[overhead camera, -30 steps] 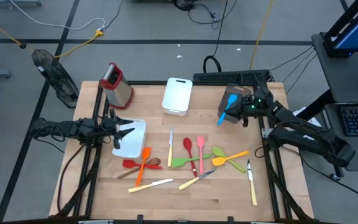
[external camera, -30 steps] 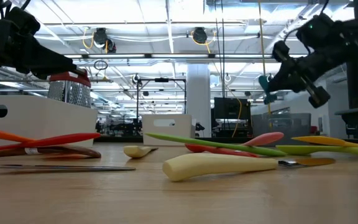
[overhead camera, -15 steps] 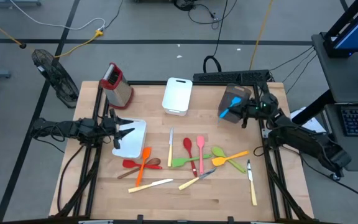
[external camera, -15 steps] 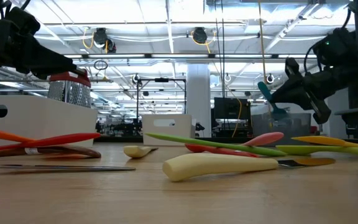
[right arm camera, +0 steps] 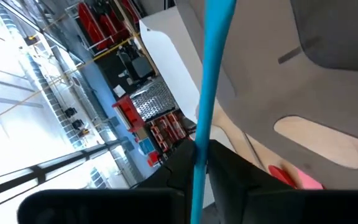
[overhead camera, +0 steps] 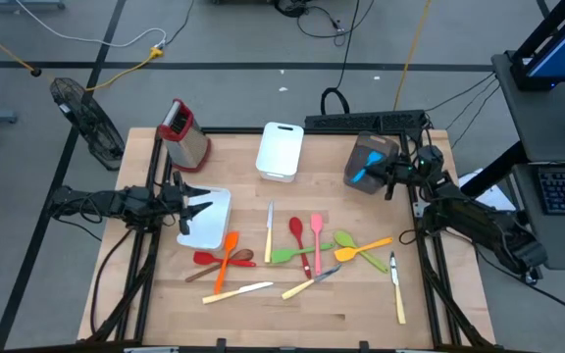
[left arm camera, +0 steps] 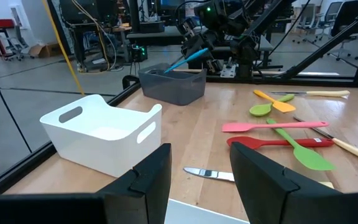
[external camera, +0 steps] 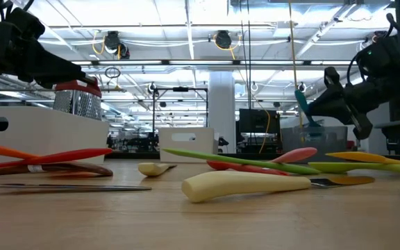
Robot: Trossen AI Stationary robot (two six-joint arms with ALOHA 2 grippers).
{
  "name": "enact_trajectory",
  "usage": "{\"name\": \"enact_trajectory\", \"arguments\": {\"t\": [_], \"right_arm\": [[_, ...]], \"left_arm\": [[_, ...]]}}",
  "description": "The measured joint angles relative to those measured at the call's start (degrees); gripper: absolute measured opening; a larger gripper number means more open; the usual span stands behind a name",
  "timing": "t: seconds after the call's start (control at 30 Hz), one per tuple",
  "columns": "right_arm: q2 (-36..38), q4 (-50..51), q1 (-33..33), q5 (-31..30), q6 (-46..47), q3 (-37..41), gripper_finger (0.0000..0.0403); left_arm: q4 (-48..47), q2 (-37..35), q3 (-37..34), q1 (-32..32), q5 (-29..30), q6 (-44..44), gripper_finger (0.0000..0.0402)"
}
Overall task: Pick & Place Kitchen Items
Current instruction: Put the blue spatula into the black bin, then put the yellow spatula into the black bin
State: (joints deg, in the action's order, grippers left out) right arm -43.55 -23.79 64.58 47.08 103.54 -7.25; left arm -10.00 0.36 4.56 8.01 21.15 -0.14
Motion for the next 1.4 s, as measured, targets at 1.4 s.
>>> {"name": "enact_trajectory", "arguments": {"t": [1.4], "right_arm": [[-0.7,-18.4,-6.5,4.3,-9.2,0.0,0.0089]], "left_arm": [[0.0,0.0,0.0,0.0,0.0,-0.4,0.0170]]}}
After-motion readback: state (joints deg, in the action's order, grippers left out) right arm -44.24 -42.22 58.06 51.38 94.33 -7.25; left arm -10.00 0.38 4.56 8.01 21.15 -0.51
